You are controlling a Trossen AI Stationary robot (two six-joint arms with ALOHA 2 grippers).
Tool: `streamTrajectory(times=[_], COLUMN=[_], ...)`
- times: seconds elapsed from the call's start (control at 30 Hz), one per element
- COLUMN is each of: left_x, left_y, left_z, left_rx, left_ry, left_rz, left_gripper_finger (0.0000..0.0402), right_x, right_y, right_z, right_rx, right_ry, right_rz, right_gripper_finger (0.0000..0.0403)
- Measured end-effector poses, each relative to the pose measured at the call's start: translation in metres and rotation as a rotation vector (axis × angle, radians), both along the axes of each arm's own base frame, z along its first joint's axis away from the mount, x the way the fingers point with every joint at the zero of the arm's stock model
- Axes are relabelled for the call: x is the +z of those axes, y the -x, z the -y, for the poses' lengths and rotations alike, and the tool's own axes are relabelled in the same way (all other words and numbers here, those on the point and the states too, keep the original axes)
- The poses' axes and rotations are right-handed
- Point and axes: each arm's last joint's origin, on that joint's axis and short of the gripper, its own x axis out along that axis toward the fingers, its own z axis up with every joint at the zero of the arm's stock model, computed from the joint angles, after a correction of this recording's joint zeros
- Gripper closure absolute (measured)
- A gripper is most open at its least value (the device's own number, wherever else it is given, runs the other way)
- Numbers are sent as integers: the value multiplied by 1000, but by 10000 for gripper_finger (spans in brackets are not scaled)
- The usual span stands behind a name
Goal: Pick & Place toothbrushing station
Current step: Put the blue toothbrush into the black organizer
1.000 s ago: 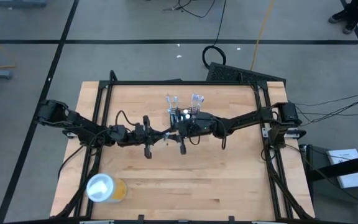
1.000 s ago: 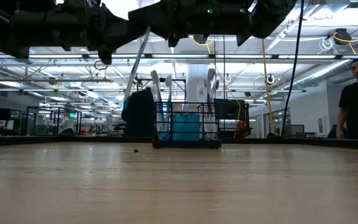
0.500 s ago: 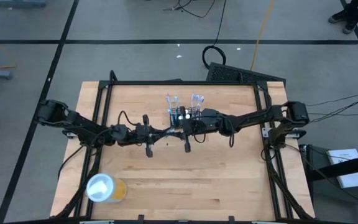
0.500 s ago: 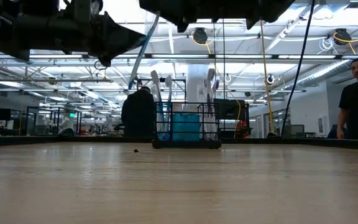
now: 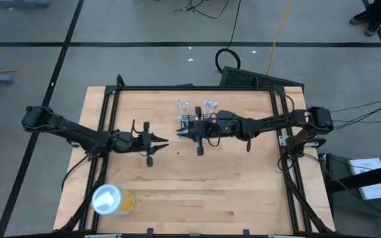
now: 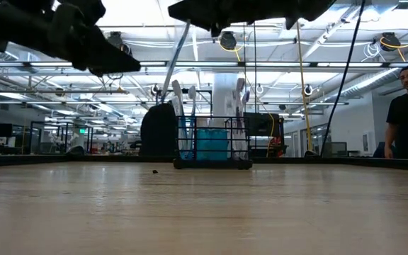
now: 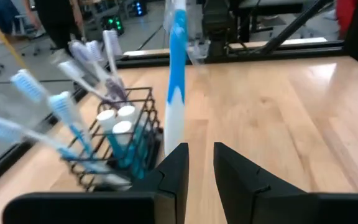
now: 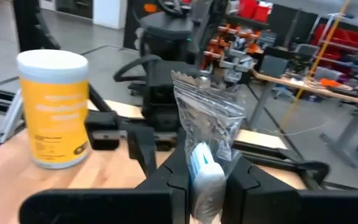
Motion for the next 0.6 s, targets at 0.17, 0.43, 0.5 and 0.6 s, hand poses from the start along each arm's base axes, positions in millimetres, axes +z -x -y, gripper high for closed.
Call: streamTrajectory(times=[0.17, 0.43, 0.5, 0.6], left_x=[8, 6, 5, 2], left_y=[15, 19, 19, 21], left_z=[2, 7, 7, 7], left_rx=[19, 13, 12, 21], left_ry=[8, -13, -13, -19], left_rz=[-21, -48, -48, -60], left_gripper_finger=[320, 320, 320, 320], right_x=[21, 52, 57, 57], right_y=[16, 27, 27, 28], right_z=[11, 36, 45, 57], right_rx=[-60, -150, -173, -206], right_ry=[32, 64, 67, 67], right_rz=[10, -42, -47, -61], right_gripper_finger=[373, 373, 373, 373])
